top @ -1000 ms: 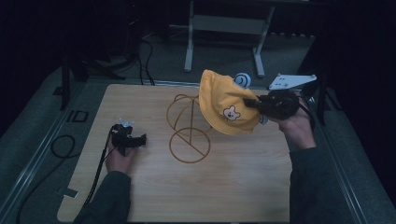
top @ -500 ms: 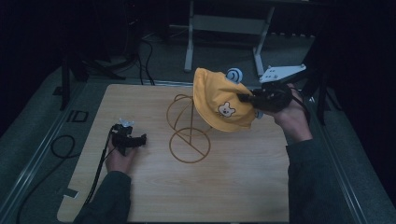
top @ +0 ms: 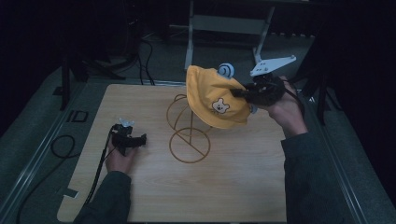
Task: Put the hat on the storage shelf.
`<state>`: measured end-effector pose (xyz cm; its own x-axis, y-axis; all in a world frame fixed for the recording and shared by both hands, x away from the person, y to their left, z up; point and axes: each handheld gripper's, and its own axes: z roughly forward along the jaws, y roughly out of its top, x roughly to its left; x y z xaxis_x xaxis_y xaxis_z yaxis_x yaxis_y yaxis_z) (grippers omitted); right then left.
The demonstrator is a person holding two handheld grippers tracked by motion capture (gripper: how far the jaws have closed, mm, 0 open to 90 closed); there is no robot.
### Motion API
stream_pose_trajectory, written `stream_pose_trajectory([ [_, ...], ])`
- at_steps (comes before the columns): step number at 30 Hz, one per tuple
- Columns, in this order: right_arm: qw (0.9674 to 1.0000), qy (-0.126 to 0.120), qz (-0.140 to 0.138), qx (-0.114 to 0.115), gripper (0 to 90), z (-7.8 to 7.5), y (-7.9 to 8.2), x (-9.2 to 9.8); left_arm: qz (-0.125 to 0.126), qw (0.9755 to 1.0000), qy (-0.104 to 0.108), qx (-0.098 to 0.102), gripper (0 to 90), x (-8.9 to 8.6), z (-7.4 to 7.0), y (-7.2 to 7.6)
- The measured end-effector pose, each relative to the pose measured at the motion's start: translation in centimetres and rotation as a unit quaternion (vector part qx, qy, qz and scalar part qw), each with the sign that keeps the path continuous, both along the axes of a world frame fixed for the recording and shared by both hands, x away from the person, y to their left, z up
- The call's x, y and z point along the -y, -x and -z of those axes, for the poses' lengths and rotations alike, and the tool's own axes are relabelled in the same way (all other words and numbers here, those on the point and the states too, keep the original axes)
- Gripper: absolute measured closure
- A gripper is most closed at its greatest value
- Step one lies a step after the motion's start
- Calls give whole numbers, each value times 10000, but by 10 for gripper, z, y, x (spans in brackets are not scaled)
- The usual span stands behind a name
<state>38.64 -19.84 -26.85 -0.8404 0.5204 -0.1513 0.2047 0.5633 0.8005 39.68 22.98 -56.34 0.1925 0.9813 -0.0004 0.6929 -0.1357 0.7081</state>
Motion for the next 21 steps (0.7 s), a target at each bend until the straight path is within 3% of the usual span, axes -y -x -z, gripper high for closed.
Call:
stream_pose_trajectory([
  [21,9970,606,-430,-194,789,-4,-16,-61,-2,10000,5,4,145,0,0,0],
])
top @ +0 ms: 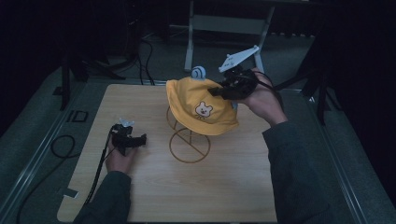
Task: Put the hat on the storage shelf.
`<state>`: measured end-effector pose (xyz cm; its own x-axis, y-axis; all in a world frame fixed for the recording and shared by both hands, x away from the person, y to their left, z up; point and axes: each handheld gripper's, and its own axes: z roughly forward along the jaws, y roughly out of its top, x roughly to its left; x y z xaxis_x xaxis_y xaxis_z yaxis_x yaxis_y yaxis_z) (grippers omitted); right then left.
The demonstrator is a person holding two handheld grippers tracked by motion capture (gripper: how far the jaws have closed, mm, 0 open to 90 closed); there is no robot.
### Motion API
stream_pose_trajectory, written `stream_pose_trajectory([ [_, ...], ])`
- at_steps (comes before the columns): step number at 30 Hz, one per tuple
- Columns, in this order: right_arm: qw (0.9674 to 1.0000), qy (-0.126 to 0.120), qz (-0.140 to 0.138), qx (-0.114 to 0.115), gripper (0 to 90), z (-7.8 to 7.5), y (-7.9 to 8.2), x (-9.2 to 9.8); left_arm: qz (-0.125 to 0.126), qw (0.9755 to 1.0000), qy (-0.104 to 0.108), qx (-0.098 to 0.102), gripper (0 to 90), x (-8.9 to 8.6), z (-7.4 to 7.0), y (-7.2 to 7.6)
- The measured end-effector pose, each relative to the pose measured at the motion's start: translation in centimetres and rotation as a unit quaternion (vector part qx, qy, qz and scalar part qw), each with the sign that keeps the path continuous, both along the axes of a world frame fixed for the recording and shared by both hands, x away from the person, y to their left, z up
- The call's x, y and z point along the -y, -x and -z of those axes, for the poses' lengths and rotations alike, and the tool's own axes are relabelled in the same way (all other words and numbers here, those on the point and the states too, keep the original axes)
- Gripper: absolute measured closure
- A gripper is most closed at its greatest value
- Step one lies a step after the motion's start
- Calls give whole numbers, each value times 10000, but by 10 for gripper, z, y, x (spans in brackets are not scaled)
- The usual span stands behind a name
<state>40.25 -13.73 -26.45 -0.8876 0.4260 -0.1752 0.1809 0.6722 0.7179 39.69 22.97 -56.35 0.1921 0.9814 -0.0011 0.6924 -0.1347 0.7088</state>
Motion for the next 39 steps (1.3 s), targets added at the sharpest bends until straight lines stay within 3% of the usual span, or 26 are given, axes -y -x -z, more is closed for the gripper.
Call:
stream_pose_trajectory([
  [16,9991,420,-25,-109,753,8,-18,-53,10,10000,-7,-9,145,0,0,0],
  [22,9975,690,-35,-118,753,18,-22,-70,12,10000,-6,-9,146,0,0,0],
  [28,9973,687,-15,-248,744,26,-27,-76,12,10000,-10,-9,146,0,0,0],
  [30,9972,676,-15,-316,700,27,-27,-77,14,10000,-11,-9,146,0,0,0],
  [35,9978,613,81,-222,507,25,-24,-76,11,10000,-6,-9,146,0,0,0],
  [39,9986,455,196,-177,434,19,-24,-72,16,10000,-11,-11,146,0,0,0],
])
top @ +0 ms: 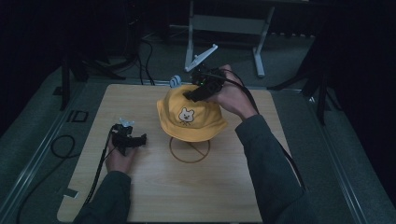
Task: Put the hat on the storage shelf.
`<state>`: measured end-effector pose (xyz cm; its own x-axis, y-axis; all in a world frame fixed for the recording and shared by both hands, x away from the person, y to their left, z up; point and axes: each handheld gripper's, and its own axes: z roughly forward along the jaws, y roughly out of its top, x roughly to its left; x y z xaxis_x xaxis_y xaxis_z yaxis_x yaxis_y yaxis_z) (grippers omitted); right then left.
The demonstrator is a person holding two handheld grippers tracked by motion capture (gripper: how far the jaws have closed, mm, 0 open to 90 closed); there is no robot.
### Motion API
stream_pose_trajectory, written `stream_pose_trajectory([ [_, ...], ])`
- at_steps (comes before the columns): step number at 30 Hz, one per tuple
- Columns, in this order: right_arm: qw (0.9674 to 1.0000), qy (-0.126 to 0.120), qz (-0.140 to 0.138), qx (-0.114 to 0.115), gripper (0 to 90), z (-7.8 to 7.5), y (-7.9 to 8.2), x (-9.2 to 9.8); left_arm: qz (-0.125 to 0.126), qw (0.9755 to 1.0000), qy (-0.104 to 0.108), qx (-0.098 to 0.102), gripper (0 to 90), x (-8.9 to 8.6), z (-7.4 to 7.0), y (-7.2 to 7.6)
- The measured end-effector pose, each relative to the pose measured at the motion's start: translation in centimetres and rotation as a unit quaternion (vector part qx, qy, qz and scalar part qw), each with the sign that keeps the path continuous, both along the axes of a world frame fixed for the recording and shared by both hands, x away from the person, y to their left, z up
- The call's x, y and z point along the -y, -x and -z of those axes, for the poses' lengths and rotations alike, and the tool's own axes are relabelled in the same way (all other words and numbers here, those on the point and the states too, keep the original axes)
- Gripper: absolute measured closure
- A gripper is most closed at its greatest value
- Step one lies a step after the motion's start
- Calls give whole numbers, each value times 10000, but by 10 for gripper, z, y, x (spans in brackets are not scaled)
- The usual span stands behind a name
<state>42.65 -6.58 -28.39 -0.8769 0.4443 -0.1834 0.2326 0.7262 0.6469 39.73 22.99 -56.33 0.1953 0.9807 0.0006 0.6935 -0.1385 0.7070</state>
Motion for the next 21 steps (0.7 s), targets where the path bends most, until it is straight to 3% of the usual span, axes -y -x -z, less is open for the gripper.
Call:
stream_pose_trajectory([
  [4,9994,-119,276,148,281,-5,2,4,1,10000,0,-3,146,0,0,0],
  [8,9982,-294,459,251,204,-11,5,9,-3,10000,7,0,146,0,0,0],
  [14,9971,-403,506,409,179,-19,12,17,-5,10000,3,0,146,0,0,0],
  [21,9953,-567,529,572,231,-25,20,28,-3,10000,2,-3,146,0,0,0],
])
